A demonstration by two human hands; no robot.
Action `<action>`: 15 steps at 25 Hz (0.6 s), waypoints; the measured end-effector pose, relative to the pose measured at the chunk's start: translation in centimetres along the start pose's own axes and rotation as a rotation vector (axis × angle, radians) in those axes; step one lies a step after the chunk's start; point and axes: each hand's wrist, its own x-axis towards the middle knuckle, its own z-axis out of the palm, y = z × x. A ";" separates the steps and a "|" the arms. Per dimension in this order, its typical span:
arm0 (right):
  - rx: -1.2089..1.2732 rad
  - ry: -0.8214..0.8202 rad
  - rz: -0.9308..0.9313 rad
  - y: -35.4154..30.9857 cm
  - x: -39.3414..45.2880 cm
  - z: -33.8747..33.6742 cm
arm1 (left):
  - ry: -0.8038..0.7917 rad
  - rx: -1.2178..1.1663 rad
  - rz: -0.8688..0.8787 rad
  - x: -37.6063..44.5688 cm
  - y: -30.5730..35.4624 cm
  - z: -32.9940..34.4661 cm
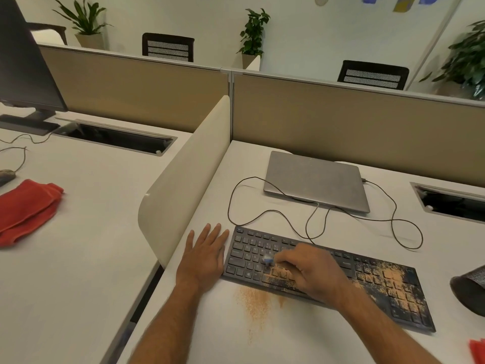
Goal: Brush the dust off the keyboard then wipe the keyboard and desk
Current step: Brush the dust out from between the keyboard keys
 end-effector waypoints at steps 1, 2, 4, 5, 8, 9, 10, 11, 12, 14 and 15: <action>-0.013 -0.026 -0.016 -0.2 -0.1 0.0 | -0.004 0.003 -0.001 0.0 0.0 -0.1; -0.015 -0.037 -0.020 -0.1 -0.1 -0.1 | -0.006 0.005 -0.002 0.0 0.0 -0.1; 0.015 -0.022 0.010 0.2 0.1 -0.5 | -0.005 0.001 -0.001 0.0 0.0 -0.1; 0.025 -0.006 0.029 0.3 0.1 -0.6 | -0.002 -0.006 0.001 0.0 0.0 0.0; -0.003 -0.042 0.036 0.1 0.2 -0.4 | -0.011 -0.001 -0.001 0.1 0.0 0.0; 0.010 -0.064 0.036 0.0 0.1 -0.3 | -0.011 0.003 -0.002 0.1 0.0 0.0; 0.038 -0.070 0.044 0.0 0.1 -0.3 | -0.008 0.004 -0.002 0.0 0.0 -0.1; 0.070 -0.057 0.064 0.0 0.2 -0.4 | -0.008 0.004 -0.002 0.0 0.0 -0.1; 0.095 -0.025 0.089 0.1 0.3 -0.4 | -0.009 0.005 -0.001 0.0 0.0 -0.1; 0.091 0.026 0.136 0.1 0.5 0.0 | -0.008 0.003 -0.001 0.0 0.0 -0.1; 0.073 0.017 0.138 -0.1 0.6 0.4 | -0.009 0.003 -0.001 0.0 0.0 -0.1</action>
